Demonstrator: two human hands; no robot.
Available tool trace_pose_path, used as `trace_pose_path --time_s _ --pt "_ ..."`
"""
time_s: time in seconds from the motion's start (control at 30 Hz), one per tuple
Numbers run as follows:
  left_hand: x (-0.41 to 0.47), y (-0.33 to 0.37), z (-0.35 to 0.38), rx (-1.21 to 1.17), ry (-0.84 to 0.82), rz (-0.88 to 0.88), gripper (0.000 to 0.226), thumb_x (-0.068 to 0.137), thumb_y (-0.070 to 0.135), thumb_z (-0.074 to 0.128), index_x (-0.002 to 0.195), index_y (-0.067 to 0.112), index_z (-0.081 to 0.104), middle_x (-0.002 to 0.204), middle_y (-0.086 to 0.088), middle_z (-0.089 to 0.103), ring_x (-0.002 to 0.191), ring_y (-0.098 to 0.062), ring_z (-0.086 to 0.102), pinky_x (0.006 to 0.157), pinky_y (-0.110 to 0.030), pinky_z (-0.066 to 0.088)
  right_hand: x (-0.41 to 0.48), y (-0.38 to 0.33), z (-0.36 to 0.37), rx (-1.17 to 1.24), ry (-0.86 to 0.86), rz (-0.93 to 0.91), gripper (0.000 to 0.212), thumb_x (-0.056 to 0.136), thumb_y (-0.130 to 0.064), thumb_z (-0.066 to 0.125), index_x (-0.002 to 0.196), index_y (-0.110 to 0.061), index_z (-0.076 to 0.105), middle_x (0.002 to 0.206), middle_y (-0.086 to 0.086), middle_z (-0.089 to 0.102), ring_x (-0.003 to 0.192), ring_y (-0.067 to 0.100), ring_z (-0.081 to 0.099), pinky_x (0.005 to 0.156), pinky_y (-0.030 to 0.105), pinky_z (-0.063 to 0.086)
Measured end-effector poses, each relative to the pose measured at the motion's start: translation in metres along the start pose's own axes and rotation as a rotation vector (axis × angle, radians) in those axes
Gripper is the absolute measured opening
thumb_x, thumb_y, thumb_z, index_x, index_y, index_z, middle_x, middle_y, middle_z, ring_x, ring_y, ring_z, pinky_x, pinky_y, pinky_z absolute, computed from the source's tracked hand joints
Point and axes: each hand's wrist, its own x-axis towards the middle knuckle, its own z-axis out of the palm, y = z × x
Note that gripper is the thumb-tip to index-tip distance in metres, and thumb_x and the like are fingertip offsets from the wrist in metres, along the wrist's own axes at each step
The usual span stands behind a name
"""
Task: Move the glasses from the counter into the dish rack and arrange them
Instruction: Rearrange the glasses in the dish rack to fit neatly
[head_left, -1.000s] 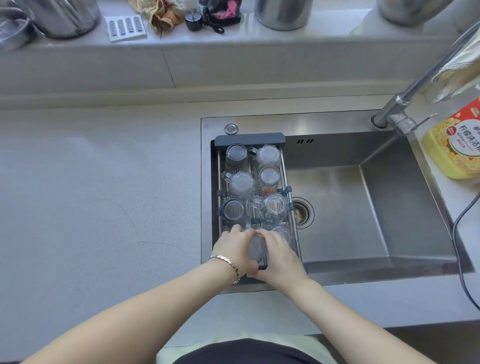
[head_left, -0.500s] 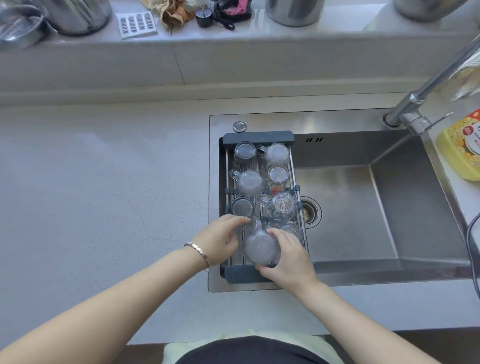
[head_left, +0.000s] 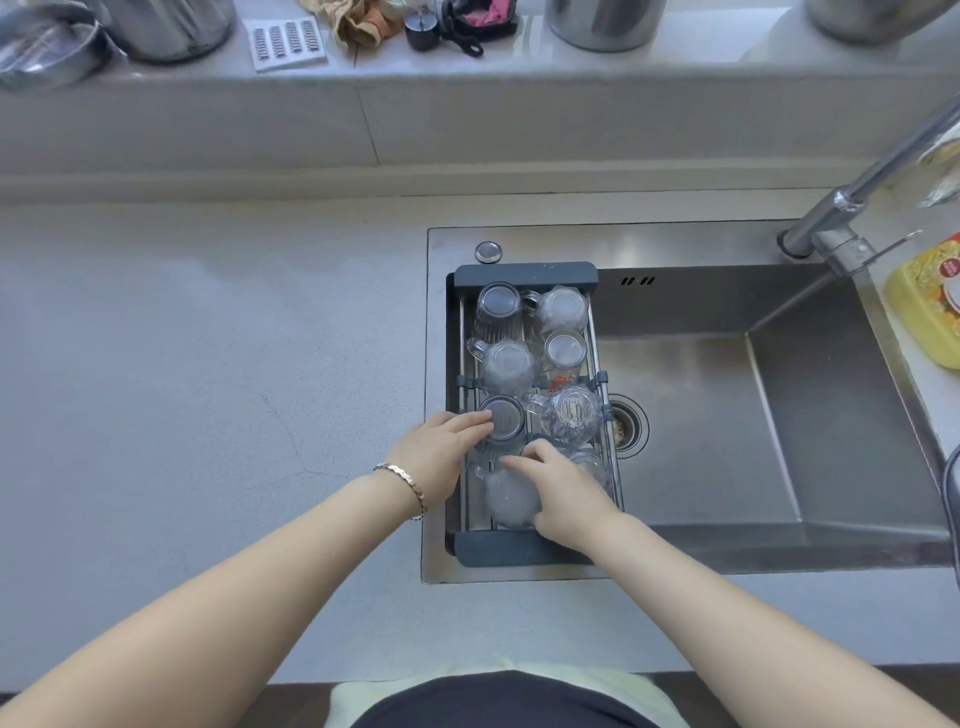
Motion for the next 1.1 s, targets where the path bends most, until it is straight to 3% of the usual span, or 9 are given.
trace_pose_path --time_s 0.07,0.17,0.33,0.5,0.67,0.77,0.83,0.93,1.1 --pt "-0.006 -0.002 0.006 -0.031 0.109 0.006 0.058 0.084 -0.008 0.041 0.137 0.016 0.040 0.151 0.002 0.035 0.131 -0.025 0.040 0.104 -0.040 0.041 0.001 0.002 0.004 -0.007 0.015 -0.005 0.068 0.075 0.008 0.050 0.136 -0.021 0.040 0.133 0.005 0.043 0.123 0.027 0.044 0.097 0.038 0.043" --pt "-0.015 -0.003 0.019 -0.095 0.225 -0.066 0.041 0.075 -0.011 0.054 0.113 0.005 0.062 0.120 -0.014 0.064 0.104 -0.035 0.062 0.083 -0.045 0.054 -0.009 0.003 0.011 -0.035 0.108 -0.001 0.065 0.075 0.009 0.049 0.136 -0.014 0.040 0.143 0.004 0.042 0.133 0.026 0.033 0.108 0.040 0.033" --pt "-0.019 0.009 0.033 -0.078 0.117 -0.110 0.033 0.081 0.002 0.058 0.113 0.005 0.063 0.119 -0.010 0.066 0.106 -0.034 0.059 0.085 -0.044 0.049 -0.020 0.004 0.023 -0.060 0.199 0.071 0.068 0.073 -0.026 0.068 0.134 -0.010 0.041 0.138 0.005 0.048 0.126 0.030 0.037 0.105 0.042 0.029" --pt "-0.002 0.010 0.036 0.137 0.057 -0.101 0.038 0.029 0.021 0.091 0.059 0.025 0.070 0.058 0.011 0.068 0.054 -0.015 0.063 0.043 -0.021 0.048 -0.009 -0.002 0.029 -0.140 0.257 0.158 0.070 0.051 -0.043 0.083 0.108 -0.008 0.063 0.096 0.009 0.068 0.095 0.035 0.058 0.083 0.042 0.048" --pt "0.011 0.008 0.032 0.243 0.082 -0.113 0.034 0.024 0.022 0.090 0.045 0.023 0.063 0.047 0.009 0.059 0.048 -0.014 0.059 0.039 -0.018 0.043 -0.005 -0.013 0.031 -0.114 0.323 0.180 0.071 0.040 -0.052 0.085 0.095 -0.011 0.067 0.082 0.005 0.070 0.082 0.032 0.061 0.072 0.040 0.053" --pt "0.007 0.014 0.025 0.211 0.140 -0.093 0.028 0.034 0.026 0.089 0.049 0.022 0.066 0.051 0.009 0.063 0.052 -0.015 0.061 0.042 -0.020 0.045 -0.012 -0.002 0.021 -0.100 0.404 0.137 0.067 0.053 -0.058 0.073 0.101 -0.013 0.066 0.095 0.002 0.070 0.094 0.024 0.054 0.078 0.039 0.051" --pt "-0.001 0.020 0.018 0.140 0.155 -0.112 0.022 0.058 0.030 0.081 0.075 0.019 0.072 0.077 0.004 0.071 0.076 -0.020 0.066 0.061 -0.027 0.051 -0.022 0.012 0.009 -0.025 0.468 0.176 0.059 0.069 -0.053 0.062 0.111 -0.012 0.062 0.109 0.005 0.066 0.105 0.025 0.053 0.087 0.038 0.047" --pt "-0.010 0.032 0.020 0.043 0.008 -0.075 0.049 0.084 0.043 0.053 0.125 0.016 0.050 0.130 0.000 0.053 0.118 -0.023 0.047 0.095 -0.034 0.039 -0.035 0.035 -0.008 0.104 0.336 0.235 0.058 0.079 -0.028 0.067 0.131 -0.014 0.046 0.132 0.006 0.051 0.126 0.024 0.043 0.104 0.033 0.034" --pt "-0.012 0.044 0.032 0.097 -0.030 -0.151 0.069 0.085 0.047 0.054 0.141 0.020 0.025 0.146 0.001 0.037 0.129 -0.024 0.039 0.099 -0.036 0.037 -0.031 0.044 -0.007 0.015 0.214 0.275 0.066 0.075 -0.035 0.071 0.133 -0.023 0.041 0.127 0.001 0.052 0.126 0.020 0.039 0.100 0.033 0.039"
